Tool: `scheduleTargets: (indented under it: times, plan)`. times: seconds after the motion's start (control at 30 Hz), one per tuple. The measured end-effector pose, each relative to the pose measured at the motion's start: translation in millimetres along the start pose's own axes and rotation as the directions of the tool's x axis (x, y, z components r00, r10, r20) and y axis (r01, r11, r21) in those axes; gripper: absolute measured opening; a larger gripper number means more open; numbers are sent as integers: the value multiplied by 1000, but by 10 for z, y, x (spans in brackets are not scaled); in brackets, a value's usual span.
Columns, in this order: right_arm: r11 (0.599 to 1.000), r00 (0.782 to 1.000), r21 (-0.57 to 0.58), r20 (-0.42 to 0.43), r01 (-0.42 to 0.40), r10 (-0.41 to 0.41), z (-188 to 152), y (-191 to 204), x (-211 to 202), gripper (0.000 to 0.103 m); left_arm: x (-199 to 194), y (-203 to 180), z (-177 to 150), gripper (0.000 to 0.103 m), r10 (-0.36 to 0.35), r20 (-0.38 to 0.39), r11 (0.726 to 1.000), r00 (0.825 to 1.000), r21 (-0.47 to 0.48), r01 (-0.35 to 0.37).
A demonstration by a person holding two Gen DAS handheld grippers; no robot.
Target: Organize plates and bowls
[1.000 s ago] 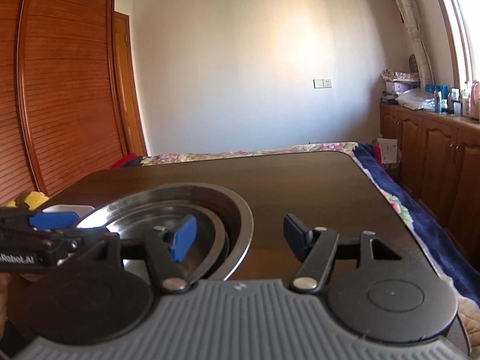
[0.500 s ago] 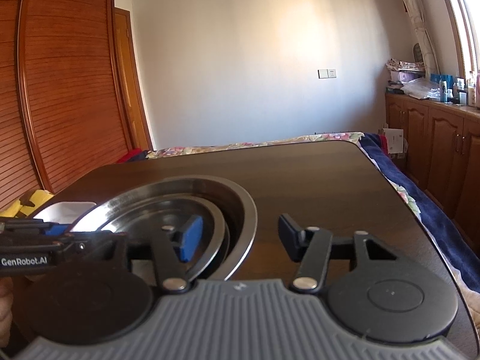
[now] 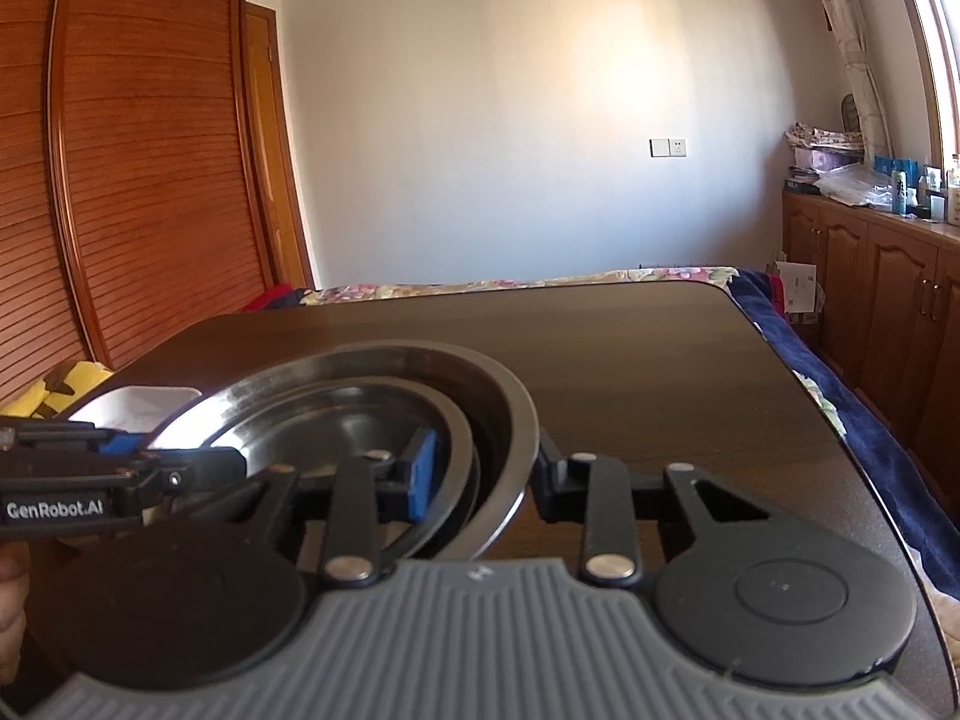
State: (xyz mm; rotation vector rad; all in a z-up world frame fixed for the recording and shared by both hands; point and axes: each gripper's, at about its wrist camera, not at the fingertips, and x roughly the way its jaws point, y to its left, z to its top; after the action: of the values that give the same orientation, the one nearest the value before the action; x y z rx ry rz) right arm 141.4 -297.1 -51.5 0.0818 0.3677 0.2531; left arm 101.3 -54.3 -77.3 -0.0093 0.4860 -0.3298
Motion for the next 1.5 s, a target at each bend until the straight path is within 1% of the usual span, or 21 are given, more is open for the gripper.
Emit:
scheduleTargets:
  times: [0.33,0.53,0.7,0.97,1.13,1.27,1.5]
  plan:
    - [1000,1000,12,-1,4,-4,19,-13,-4,34,2,6,20,36,-5,-8,1000,1000,0,5]
    - [999,1000,37,10,-14,14,54,-33,-68,34,-88,12,119,36,-3,18,1000,1000,9,3]
    - [999,998,22,55,-26,25,255,20,-198,34,-202,25,313,36,-12,39,1000,999,10,12]
    - [999,991,12,125,-50,48,558,88,-371,34,-493,36,638,36,-18,106,999,994,29,15]
    - [998,989,2,137,-61,61,642,168,-403,34,-647,95,709,36,-15,115,1000,993,19,12]
    - [997,988,-8,137,-73,74,693,227,-365,34,-726,179,753,36,-15,109,1000,994,0,16]
    - [994,984,-29,134,-110,113,737,412,-305,34,-877,331,789,36,26,120,1000,992,-1,-26]
